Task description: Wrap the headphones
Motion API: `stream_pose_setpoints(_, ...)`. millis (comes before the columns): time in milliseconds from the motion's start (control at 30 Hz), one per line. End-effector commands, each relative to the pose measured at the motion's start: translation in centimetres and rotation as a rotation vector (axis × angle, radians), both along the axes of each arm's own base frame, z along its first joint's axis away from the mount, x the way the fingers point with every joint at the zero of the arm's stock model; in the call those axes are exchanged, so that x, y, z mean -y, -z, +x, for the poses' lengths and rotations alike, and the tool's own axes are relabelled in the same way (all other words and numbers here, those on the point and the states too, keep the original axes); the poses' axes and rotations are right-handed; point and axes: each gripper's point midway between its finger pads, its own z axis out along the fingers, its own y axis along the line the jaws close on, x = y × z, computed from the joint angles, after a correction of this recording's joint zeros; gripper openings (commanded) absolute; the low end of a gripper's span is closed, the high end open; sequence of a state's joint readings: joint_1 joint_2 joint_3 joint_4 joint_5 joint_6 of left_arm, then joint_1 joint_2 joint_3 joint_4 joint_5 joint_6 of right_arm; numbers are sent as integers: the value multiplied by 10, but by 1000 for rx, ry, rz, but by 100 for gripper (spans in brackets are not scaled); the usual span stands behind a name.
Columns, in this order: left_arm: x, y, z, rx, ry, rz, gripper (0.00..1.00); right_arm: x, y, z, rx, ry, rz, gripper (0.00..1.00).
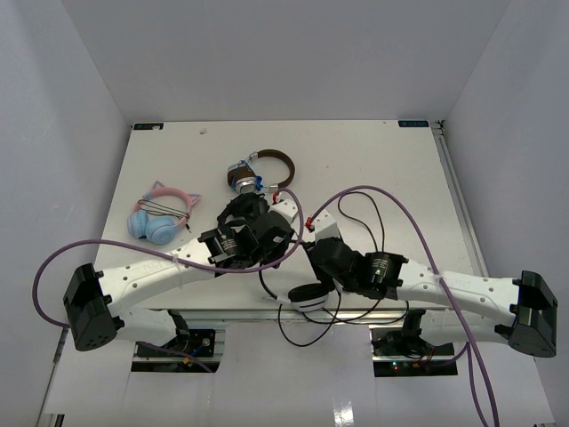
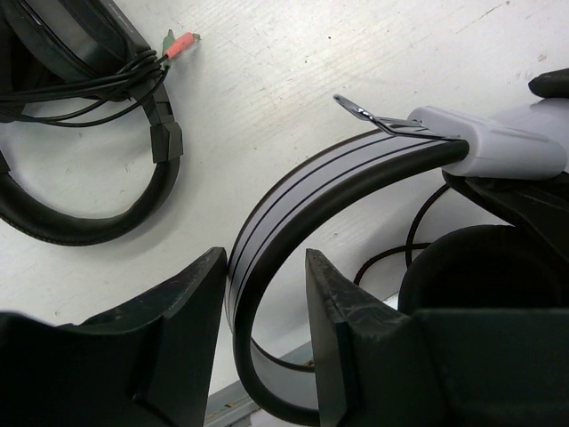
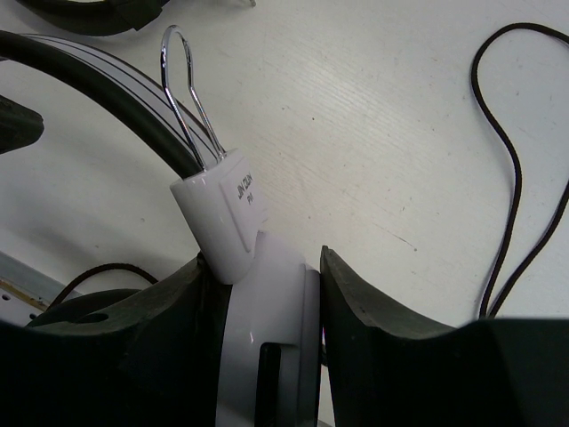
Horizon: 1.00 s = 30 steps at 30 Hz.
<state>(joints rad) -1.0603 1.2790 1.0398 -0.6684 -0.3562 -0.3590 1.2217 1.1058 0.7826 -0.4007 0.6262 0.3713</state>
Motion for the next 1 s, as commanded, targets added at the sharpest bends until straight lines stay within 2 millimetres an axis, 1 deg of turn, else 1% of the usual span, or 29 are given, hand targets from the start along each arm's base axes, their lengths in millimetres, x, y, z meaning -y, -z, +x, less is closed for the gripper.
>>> stream_pose_setpoints(0,-4,-10,3,45,-32,-41,51,-12,-41,8,55,44,152,8)
stream_pose_setpoints(100,-7,-4,4,45,-41,-21,51,-10,-45,7,59,38,163,8)
stream_pose_setpoints(200,-7,-3,2,40,-34,-25,48,-9,-46,6,61,35,165,8)
stream_pose_setpoints(333,-11,0,3,42,-45,-8,47,-7,-48,6,65,36,168,8)
stream_pose_setpoints(400,-13,1,3,45,-53,-5,43,-8,-48,6,64,32,167,8)
stream_pose_setpoints(433,-14,1,3,46,-57,-5,38,-8,-47,6,63,30,164,8)
stream_pose_setpoints(567,-16,0,6,61,-72,3,9,-10,-43,5,56,26,152,8)
stream_pose_setpoints(633,-17,-2,8,69,-88,0,0,-10,-43,6,55,33,157,8)
stream_pose_setpoints(700,-18,-2,9,75,-98,-3,0,-16,-44,6,52,22,176,21)
stream_pose_setpoints(733,-18,-3,10,78,-104,-4,0,-19,-46,6,52,16,181,33)
stream_pose_setpoints(767,-18,-4,12,83,-111,-4,0,-22,-49,7,56,12,182,47)
stream_pose_setpoints(800,-19,-5,14,85,-119,-2,0,-24,-53,8,63,7,181,57)
stream_pose_setpoints(900,-22,-6,20,76,-134,-7,0,-30,-69,12,93,-12,182,73)
stream_pose_setpoints(967,-30,-2,29,45,-161,-7,0,-32,-87,16,119,-8,203,79)
